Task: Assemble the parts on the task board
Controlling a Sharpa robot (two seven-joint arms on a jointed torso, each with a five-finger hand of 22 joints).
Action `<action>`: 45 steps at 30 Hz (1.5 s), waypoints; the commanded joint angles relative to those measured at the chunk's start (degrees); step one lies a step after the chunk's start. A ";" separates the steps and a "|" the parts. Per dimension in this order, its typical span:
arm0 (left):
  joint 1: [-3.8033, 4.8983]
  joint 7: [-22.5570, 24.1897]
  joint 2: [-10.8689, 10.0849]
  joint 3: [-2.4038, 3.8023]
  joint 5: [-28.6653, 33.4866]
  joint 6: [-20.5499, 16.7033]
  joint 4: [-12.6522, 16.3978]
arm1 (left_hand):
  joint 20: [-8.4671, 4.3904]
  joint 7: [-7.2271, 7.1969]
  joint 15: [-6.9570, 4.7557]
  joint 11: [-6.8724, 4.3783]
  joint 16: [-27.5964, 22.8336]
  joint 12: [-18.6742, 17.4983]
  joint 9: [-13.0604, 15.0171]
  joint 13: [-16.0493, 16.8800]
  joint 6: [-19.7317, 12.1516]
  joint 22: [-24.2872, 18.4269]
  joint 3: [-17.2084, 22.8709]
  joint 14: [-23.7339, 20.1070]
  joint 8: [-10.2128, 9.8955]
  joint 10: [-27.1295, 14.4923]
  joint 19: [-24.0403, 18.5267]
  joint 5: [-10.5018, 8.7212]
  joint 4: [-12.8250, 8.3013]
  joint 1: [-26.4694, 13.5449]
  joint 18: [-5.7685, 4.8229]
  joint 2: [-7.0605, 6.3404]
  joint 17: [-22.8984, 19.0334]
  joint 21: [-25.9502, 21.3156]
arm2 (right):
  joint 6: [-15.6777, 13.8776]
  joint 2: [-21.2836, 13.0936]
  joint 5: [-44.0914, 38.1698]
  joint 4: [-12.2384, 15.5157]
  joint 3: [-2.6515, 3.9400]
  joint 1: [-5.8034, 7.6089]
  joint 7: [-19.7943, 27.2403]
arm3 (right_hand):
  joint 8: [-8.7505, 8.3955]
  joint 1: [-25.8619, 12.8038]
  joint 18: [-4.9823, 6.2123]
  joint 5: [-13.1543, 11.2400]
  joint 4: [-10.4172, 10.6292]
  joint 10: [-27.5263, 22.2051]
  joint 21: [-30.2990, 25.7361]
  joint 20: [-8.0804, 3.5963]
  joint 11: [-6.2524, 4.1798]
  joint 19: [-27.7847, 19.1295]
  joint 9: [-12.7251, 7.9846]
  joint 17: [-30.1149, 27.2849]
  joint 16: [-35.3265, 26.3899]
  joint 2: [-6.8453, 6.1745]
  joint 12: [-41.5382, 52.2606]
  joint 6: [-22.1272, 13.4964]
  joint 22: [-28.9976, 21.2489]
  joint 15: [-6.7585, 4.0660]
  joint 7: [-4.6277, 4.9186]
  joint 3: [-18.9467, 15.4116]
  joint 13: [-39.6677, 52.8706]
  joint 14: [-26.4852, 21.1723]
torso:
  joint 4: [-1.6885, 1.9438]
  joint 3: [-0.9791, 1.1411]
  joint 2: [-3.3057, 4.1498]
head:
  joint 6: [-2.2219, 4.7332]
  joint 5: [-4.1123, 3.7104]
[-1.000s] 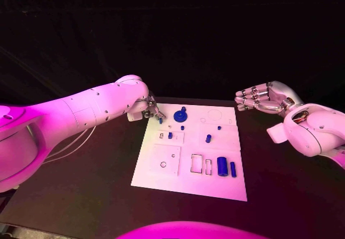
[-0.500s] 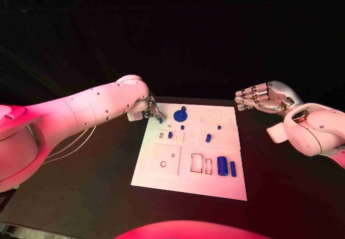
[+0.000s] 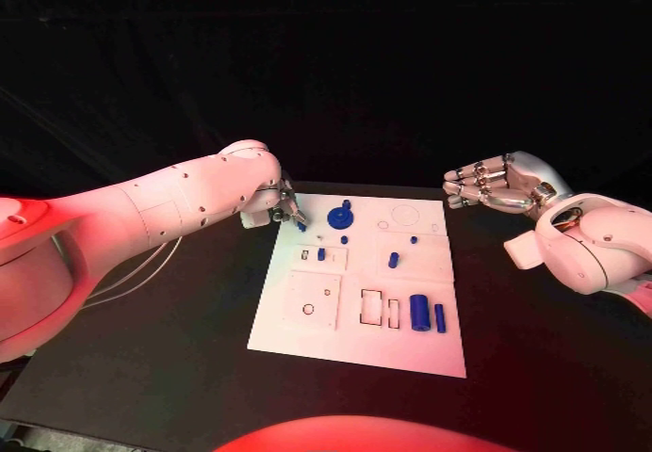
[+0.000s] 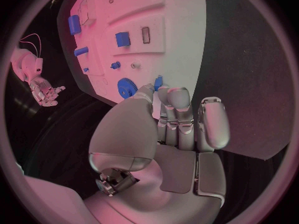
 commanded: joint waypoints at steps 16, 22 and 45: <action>-0.34 0.71 -1.17 -0.01 2.07 -0.51 1.26 | 0.60 0.96 0.42 0.50 -0.13 -0.99 0.17 -1.71 -0.57 0.56 22.30 0.02 1.97 0.51 0.12 -2.53 -4.97 1.66 0.00 -5.94 0.01 0.52 | 0.94 0.00 0.04 -0.03 0.01 -0.02 0.18 | 0.16 0.01 0.91 0.37 -0.17 -0.18 -0.05 -0.01 -0.26 -0.40 0.08 -0.07 0.06 0.65 0.20 0.09 -0.07 -0.24 -0.23 0.00 -0.06 0.07 | 0.08 0.03 -0.05 | -0.52 0.54; -0.39 1.03 -3.59 0.11 3.48 -3.04 4.65 | 0.43 0.66 0.17 0.28 0.00 0.36 0.42 -0.35 0.07 1.29 27.77 0.08 2.90 2.14 0.52 -3.43 -6.63 -1.06 -0.13 -8.18 0.15 0.91 | 0.80 -0.20 -0.06 -0.31 0.01 -0.02 0.22 | 0.16 0.01 0.91 0.38 -0.17 -0.18 -0.05 -0.01 -0.26 -0.40 0.08 -0.07 0.06 0.65 0.21 0.09 -0.07 -0.24 -0.22 0.00 -0.06 0.07 | 0.15 0.00 -0.09 | -0.50 0.82; -2.85 2.79 -11.77 0.19 -1.74 -10.99 21.25 | -0.01 0.13 -0.28 -0.26 0.07 1.44 0.33 1.04 1.98 3.14 34.16 0.12 3.39 4.41 1.47 -3.31 -9.20 -4.31 -0.50 -11.57 0.25 1.89 | 0.52 -0.85 -0.12 0.62 0.02 -0.01 0.57 | 0.15 0.06 0.91 0.52 -0.21 -0.24 -0.04 -0.01 -0.25 -0.40 0.09 -0.12 0.05 0.75 0.32 0.10 -0.17 -0.24 -0.20 0.03 -0.07 0.08 | 0.17 0.14 -0.18 | -0.49 1.39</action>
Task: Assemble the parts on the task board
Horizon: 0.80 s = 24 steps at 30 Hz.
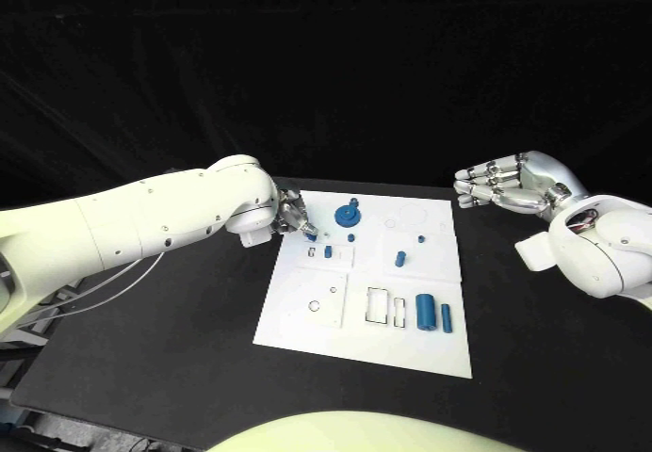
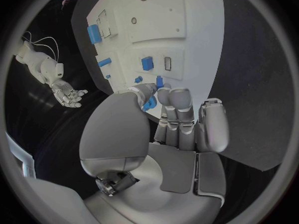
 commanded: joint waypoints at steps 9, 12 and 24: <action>-1.86 0.97 -0.35 0.05 -7.65 -1.38 1.98 | -0.04 -0.62 -0.55 -0.13 0.09 0.50 0.06 0.24 1.19 0.64 10.46 -0.07 0.25 0.71 0.77 0.22 -9.81 -0.35 -0.61 -0.70 0.08 0.63 | 0.50 -0.10 -0.13 0.25 0.02 -0.01 0.71 | 0.15 -0.14 0.90 0.19 -0.24 -0.26 -0.04 -0.01 -0.25 -0.40 0.06 -0.06 0.05 0.51 0.36 0.10 -0.11 -0.24 -0.20 0.03 -0.08 0.09 | 0.05 -0.07 0.06 | -0.07 -0.05; -2.20 0.88 -0.23 0.05 -8.02 -1.43 1.92 | -0.05 -0.63 -0.56 -0.13 0.08 0.49 0.06 0.23 1.22 0.67 10.52 -0.07 0.25 0.73 0.79 0.23 -9.84 -0.37 -0.61 -0.73 0.08 0.65 | 0.60 -0.09 0.40 0.20 0.02 -0.01 0.72 | 0.16 -0.13 0.90 0.20 -0.25 -0.26 -0.04 -0.01 -0.25 -0.40 0.06 -0.07 0.05 0.51 0.37 0.11 -0.12 -0.24 -0.20 0.03 -0.08 0.09 | 0.07 -0.08 0.07 | -0.14 -0.06; -2.62 -0.25 -0.19 0.05 -8.43 1.33 1.95 | -0.07 -0.64 -0.57 -0.15 0.09 0.47 0.07 0.21 1.27 0.73 10.66 -0.07 0.27 0.77 0.82 0.27 -9.89 -0.42 -0.62 -0.79 0.09 0.68 | 1.12 -0.04 2.23 -0.05 0.02 -0.02 0.60 | 0.18 -0.20 0.91 0.21 -0.22 -0.22 -0.02 -0.02 -0.25 -0.37 0.08 -0.08 0.07 0.49 0.45 0.17 -0.15 -0.26 -0.18 -0.03 -0.07 0.15 | -0.06 -0.06 0.03 | -0.26 0.04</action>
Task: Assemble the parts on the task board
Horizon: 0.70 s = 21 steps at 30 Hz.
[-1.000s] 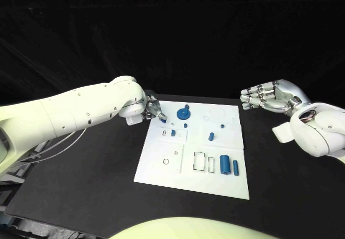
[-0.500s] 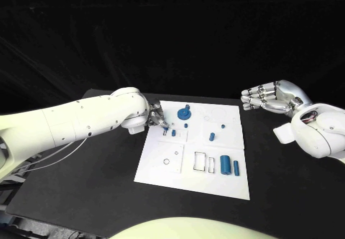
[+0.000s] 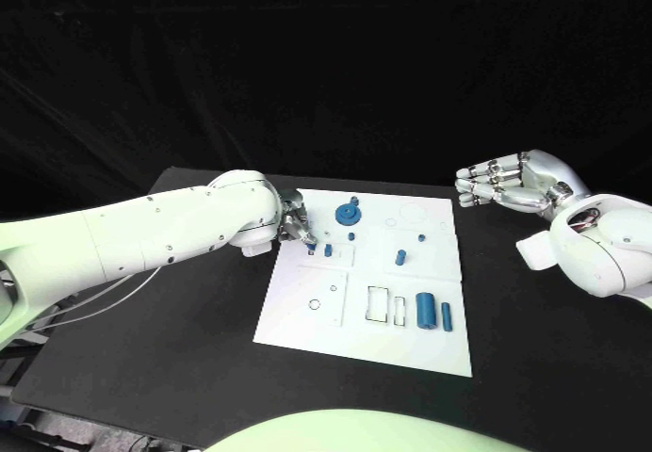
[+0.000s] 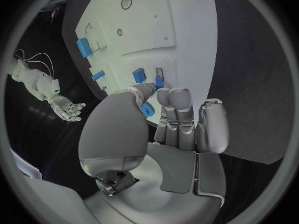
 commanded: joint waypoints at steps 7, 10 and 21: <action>-0.17 -0.89 -0.02 -0.05 -1.11 3.21 0.33 | -0.03 -0.46 -0.25 -0.07 0.07 0.27 0.08 0.18 0.74 0.13 9.48 0.00 0.40 0.59 0.51 0.28 -8.98 0.50 -0.64 0.08 0.02 0.44 | 1.30 0.06 2.57 -0.17 0.02 -0.02 0.51 | 0.21 -0.29 0.92 0.22 -0.19 -0.19 0.00 -0.03 -0.25 -0.34 0.11 -0.09 0.09 0.48 0.30 0.22 -0.12 -0.27 -0.18 -0.09 -0.06 0.20 | 0.01 0.03 0.00 | -0.06 -0.17; -0.20 -1.04 -0.12 -0.05 -1.12 3.54 0.65 | -0.03 -0.47 -0.26 -0.07 0.09 0.23 0.09 0.12 0.76 0.12 9.52 0.01 0.41 0.59 0.50 0.29 -8.99 0.47 -0.64 0.06 0.05 0.43 | 1.43 0.08 3.16 -0.26 0.02 -0.02 0.53 | 0.21 -0.29 0.92 0.22 -0.19 -0.19 0.00 -0.03 -0.25 -0.34 0.11 -0.09 0.09 0.48 0.30 0.22 -0.12 -0.27 -0.18 -0.09 -0.06 0.20 | -0.03 0.03 0.01 | 0.04 -0.14; -0.24 -1.41 -0.44 -0.04 -1.12 4.04 1.19 | -0.04 -0.49 -0.28 -0.10 0.07 0.11 0.13 -0.03 0.84 0.13 9.71 0.00 0.44 0.62 0.51 0.37 -9.04 0.37 -0.64 -0.02 0.03 0.45 | 1.66 0.06 3.60 -0.33 0.02 -0.02 0.53 | 0.21 -0.30 0.92 0.22 -0.18 -0.18 0.00 -0.03 -0.25 -0.33 0.11 -0.10 0.09 0.49 0.32 0.23 -0.13 -0.27 -0.18 -0.09 -0.06 0.21 | -0.03 0.02 0.02 | -0.17 -0.10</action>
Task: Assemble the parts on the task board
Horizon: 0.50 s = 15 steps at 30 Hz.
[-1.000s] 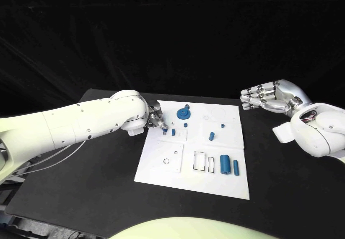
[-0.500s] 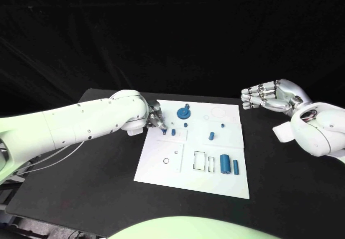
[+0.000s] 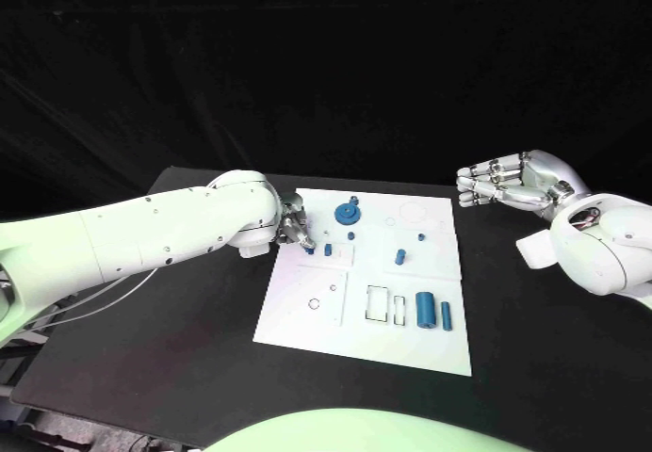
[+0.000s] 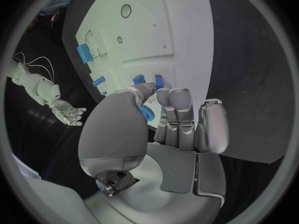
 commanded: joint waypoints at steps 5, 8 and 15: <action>-0.15 -0.73 -0.18 -0.07 -0.42 1.96 0.40 | -0.05 -0.51 -0.30 -0.01 0.09 0.16 0.07 0.03 0.91 0.16 9.20 0.01 0.28 0.44 0.55 0.28 -8.68 0.28 -0.65 -0.05 0.06 0.26 | 1.14 -0.03 0.55 0.04 0.02 -0.02 0.55 | 0.22 -0.32 0.92 0.23 -0.18 -0.18 0.01 -0.03 -0.26 -0.33 0.06 -0.06 0.09 0.50 0.35 0.25 -0.07 -0.27 -0.18 -0.10 -0.06 0.22 | 0.04 -0.01 -0.01 | 0.15 -0.15; -0.15 -0.76 -0.25 -0.07 -0.42 2.07 0.42 | -0.05 -0.53 -0.31 -0.02 0.09 0.26 0.12 0.17 0.96 0.22 9.34 0.01 0.32 0.54 0.58 0.37 -8.68 0.12 -0.67 -0.13 0.06 0.30 | 1.20 -0.08 0.38 0.08 0.02 -0.02 0.55 | 0.24 -0.31 0.92 0.27 -0.18 -0.17 0.01 -0.03 -0.27 -0.32 0.07 -0.07 0.09 0.55 0.40 0.29 -0.10 -0.28 -0.20 -0.09 -0.06 0.24 | 0.00 0.03 0.00 | 0.20 -0.13; -0.15 -0.75 -0.26 -0.07 0.05 2.18 0.47 | -0.05 -0.59 -0.33 -0.06 0.06 0.14 0.26 0.04 1.05 0.38 9.60 0.01 0.46 0.63 0.66 0.54 -8.65 -0.26 -0.70 -0.31 0.03 0.38 | 1.27 -0.06 0.24 0.10 0.02 -0.02 0.55 | 0.25 -0.29 0.92 0.32 -0.19 -0.17 0.02 -0.04 -0.28 -0.31 0.08 -0.08 0.09 0.59 0.43 0.32 -0.12 -0.29 -0.20 -0.07 -0.06 0.25 | 0.00 0.02 -0.02 | 0.27 -0.19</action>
